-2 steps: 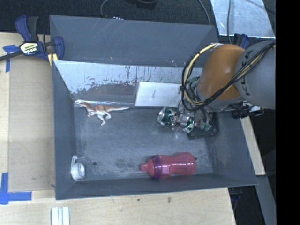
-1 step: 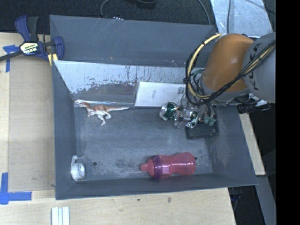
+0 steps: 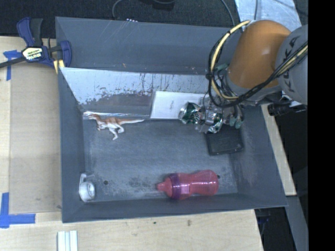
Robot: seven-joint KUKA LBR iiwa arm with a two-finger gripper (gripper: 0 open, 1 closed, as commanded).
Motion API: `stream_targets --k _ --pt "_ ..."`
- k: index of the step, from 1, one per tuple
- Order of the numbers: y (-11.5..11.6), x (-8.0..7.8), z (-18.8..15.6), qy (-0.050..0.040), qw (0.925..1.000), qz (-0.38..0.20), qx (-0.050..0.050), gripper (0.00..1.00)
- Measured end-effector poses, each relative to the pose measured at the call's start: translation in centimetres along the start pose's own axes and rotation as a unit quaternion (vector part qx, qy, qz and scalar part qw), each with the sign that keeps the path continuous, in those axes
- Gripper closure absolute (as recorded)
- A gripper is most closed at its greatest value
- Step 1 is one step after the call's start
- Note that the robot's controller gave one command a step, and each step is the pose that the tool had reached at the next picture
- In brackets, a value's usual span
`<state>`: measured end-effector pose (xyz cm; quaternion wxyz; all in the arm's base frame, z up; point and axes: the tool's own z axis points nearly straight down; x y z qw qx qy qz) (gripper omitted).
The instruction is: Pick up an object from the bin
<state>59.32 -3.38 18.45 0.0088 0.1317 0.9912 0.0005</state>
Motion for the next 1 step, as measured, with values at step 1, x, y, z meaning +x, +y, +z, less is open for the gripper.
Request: stream_targets --k 1 --pt "0.28 -0.67 -6.5 0.0018 1.0 0.004 0.0 1.0"
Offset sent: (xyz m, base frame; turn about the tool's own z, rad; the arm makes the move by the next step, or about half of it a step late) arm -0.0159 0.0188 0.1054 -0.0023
